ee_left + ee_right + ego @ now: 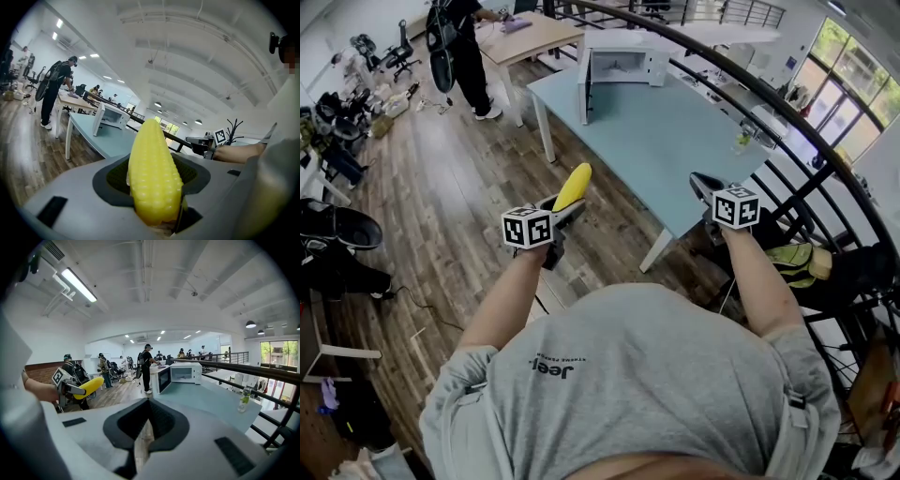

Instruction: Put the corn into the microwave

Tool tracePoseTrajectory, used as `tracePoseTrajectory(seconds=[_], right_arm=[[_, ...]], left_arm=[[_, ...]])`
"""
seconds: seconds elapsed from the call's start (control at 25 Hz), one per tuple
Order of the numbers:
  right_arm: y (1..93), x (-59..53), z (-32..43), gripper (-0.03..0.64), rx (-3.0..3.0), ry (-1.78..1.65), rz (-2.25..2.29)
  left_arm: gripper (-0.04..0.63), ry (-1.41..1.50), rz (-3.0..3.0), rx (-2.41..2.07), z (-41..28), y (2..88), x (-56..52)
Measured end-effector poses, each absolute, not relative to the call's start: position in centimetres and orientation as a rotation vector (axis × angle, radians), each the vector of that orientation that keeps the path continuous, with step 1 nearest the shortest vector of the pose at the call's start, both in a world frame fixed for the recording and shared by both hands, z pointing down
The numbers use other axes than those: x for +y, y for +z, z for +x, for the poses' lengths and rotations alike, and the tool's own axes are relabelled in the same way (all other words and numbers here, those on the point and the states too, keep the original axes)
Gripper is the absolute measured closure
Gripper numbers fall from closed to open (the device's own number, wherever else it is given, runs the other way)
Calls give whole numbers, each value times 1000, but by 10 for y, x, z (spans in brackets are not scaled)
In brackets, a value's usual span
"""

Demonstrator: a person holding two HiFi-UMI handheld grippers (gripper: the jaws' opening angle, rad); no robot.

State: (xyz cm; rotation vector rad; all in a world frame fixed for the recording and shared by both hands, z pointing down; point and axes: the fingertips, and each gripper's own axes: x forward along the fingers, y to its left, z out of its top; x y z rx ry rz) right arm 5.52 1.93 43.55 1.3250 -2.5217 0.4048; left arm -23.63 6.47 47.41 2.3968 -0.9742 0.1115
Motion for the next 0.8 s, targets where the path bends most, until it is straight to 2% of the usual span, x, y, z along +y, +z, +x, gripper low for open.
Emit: tracePoseTrajectory(seconds=[0.48,0.8], right_arm=[[444,11,34,600,-2501,469,1407],[453,-1,52,600,-2481,500,1455]], left_arm=[[347,126,2392,-922,-274,486,43],[347,145,2389,-879,-260,495,26]])
